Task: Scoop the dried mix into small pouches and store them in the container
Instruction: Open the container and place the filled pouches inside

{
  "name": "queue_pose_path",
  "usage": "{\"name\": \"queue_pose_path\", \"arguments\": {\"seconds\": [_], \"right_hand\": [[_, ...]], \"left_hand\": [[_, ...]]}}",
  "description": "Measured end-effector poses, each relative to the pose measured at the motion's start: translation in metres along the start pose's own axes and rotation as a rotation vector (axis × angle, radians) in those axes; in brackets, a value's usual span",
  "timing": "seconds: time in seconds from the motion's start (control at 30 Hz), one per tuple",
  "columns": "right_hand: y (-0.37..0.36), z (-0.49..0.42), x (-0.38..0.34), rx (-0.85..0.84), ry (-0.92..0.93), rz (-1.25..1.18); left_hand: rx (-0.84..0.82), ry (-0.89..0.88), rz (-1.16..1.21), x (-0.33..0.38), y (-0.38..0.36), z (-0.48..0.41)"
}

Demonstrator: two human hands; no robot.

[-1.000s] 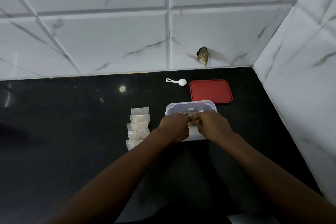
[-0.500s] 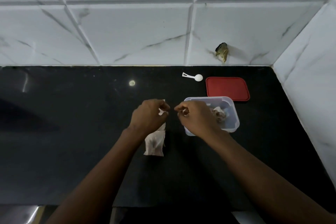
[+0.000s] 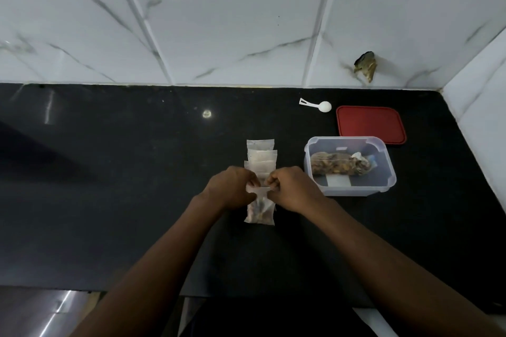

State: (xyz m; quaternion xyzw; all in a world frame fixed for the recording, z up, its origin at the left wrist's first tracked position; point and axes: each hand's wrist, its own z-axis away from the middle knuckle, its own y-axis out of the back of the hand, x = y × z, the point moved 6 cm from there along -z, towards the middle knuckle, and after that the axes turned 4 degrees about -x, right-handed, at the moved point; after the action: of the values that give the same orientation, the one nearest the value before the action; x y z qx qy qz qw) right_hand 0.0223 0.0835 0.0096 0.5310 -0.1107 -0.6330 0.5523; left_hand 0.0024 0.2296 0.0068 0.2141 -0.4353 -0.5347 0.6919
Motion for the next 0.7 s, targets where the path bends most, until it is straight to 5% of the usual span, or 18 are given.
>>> {"name": "queue_pose_path", "arguments": {"seconds": [0.33, 0.7], "right_hand": [[0.02, 0.017, 0.009, -0.017, -0.006, -0.087], [0.141, 0.061, 0.026, 0.156, 0.08, -0.167]], "left_hand": [[0.029, -0.146, 0.157, 0.008, 0.011, 0.001], [0.258, -0.422, 0.302, 0.11, 0.09, -0.003]]}}
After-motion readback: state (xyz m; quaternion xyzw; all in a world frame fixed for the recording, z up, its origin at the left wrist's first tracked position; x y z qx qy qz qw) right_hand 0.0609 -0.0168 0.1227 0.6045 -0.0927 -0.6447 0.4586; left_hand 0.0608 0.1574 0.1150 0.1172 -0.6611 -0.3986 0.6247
